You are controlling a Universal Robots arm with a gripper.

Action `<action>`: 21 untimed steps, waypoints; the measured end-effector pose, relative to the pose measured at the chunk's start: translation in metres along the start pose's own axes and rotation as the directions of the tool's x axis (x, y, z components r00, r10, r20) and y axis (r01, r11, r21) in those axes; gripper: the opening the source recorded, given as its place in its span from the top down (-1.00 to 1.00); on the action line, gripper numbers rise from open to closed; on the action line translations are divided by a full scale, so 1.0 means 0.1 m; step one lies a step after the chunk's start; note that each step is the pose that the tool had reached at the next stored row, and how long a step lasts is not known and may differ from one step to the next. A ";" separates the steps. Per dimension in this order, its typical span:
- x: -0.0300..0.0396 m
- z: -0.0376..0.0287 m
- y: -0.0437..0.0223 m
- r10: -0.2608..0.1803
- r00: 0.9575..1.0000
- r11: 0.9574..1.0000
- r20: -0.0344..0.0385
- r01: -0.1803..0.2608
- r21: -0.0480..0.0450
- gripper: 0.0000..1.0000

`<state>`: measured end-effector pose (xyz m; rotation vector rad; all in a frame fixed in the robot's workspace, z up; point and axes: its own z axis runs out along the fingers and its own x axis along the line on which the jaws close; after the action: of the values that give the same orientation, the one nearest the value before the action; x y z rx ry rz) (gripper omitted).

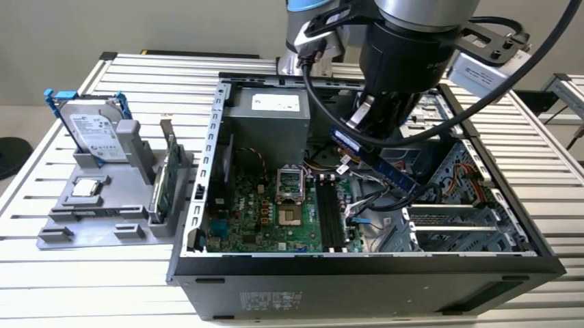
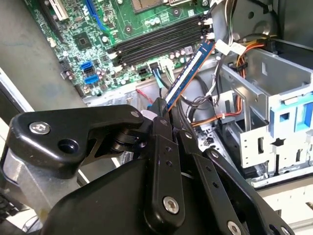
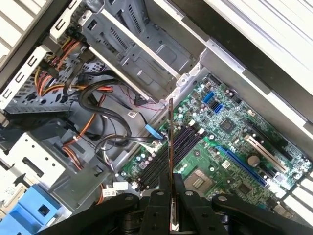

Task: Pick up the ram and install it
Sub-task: 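Insert the ram into the slot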

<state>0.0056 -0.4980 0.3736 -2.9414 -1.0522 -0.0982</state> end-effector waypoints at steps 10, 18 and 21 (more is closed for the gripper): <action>0.000 0.000 0.000 0.070 0.998 0.998 0.000 -0.070 -0.005 1.00; 0.000 0.000 0.000 0.128 0.992 0.992 0.000 -0.128 -0.008 1.00; 0.000 0.001 0.000 0.159 0.987 0.987 0.000 -0.159 -0.010 1.00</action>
<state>0.0056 -0.4980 0.3735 -3.0208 -0.8155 -0.1000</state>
